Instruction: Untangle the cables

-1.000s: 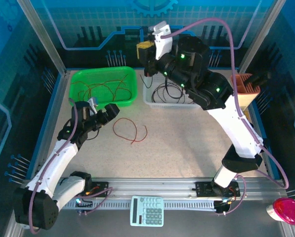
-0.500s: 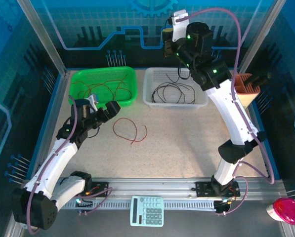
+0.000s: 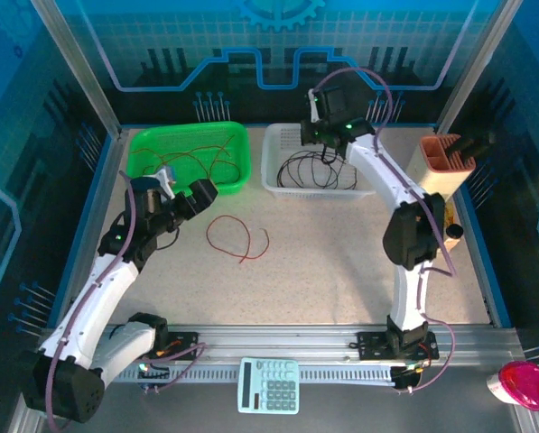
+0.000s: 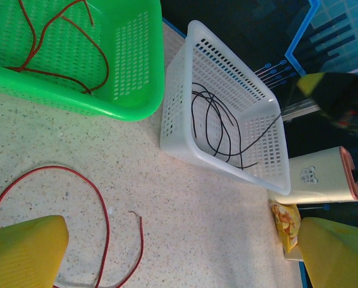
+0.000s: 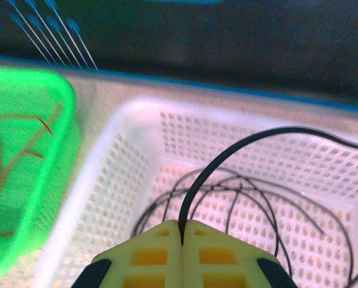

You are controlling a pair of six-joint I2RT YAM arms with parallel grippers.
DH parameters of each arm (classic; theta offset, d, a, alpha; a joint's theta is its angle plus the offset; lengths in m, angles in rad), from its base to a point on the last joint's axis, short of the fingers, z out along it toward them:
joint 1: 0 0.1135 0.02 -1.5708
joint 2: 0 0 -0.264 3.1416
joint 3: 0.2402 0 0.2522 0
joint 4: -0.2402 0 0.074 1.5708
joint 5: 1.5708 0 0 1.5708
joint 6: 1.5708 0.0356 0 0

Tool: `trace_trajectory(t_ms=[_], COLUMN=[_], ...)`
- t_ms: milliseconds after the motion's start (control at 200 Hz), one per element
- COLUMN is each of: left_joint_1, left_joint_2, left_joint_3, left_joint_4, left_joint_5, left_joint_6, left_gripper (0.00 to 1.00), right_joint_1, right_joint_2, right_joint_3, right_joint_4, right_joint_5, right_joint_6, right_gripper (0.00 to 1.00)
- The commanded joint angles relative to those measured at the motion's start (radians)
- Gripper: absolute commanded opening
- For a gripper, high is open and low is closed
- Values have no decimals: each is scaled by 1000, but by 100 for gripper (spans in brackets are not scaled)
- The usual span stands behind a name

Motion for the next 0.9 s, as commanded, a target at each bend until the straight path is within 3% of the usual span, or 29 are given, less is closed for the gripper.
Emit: trace_trajectory(t_ms=[0, 165, 380, 520, 640, 725, 895], left_joint_1=[-9, -12, -15, -17, -22, -35, -99], left_joint_2=[-17, -25, -27, -27, -21, -9, 30], left_joint_3=[32, 36, 41, 34, 33, 33, 31], left_joint_4=[-25, -36, -47, -46, -57, -68, -86], left_joint_5=[-16, -22, -31, -30, -34, -45, -88], left_joint_6=[20, 21, 24, 30, 55, 77, 129], left_gripper=[99, 99, 99, 99, 99, 99, 99], right_joint_1=[-12, -6, 3, 7, 9, 12, 25], right_joint_2=[104, 270, 334, 339, 277, 206, 65], right_joint_3=[74, 202, 230, 262, 245, 225, 181], right_joint_4=[-102, -229, -241, -276, -263, -240, -201], right_joint_5=[-50, -124, -171, -178, -172, -171, -184], right_joint_6=[28, 40, 63, 54, 46, 42, 47], right_gripper=[0, 0, 0, 40, 62, 71, 73])
